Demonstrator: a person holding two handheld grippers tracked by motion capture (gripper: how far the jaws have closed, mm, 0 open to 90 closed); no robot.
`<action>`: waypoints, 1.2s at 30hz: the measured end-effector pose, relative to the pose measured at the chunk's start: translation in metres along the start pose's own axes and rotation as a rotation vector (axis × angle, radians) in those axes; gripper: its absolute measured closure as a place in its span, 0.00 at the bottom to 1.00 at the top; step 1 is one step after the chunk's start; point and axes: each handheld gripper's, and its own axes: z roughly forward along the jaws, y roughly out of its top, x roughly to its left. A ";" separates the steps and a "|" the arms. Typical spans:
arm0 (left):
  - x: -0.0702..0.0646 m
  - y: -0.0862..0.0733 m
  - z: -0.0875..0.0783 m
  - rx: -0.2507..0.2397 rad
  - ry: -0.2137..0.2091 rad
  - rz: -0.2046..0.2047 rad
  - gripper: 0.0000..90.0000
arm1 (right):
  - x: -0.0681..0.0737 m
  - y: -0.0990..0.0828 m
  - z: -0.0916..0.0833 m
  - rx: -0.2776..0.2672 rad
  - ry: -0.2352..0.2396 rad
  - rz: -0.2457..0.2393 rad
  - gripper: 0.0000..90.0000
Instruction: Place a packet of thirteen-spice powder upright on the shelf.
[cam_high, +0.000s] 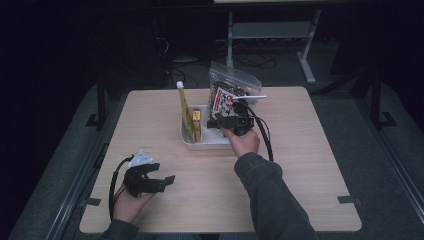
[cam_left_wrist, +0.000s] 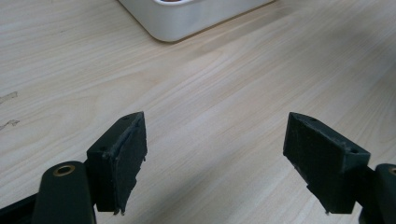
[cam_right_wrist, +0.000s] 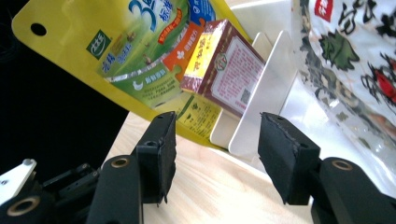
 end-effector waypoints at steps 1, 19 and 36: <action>0.000 0.000 0.000 -0.001 0.000 0.001 0.23 | -0.001 -0.002 -0.001 0.000 0.004 0.002 0.50; -0.001 0.000 0.000 -0.002 -0.002 0.001 0.23 | -0.019 -0.024 -0.030 0.013 0.023 0.003 0.49; -0.002 -0.001 0.002 0.007 -0.007 0.002 0.23 | -0.040 -0.049 -0.055 0.012 0.046 0.032 0.48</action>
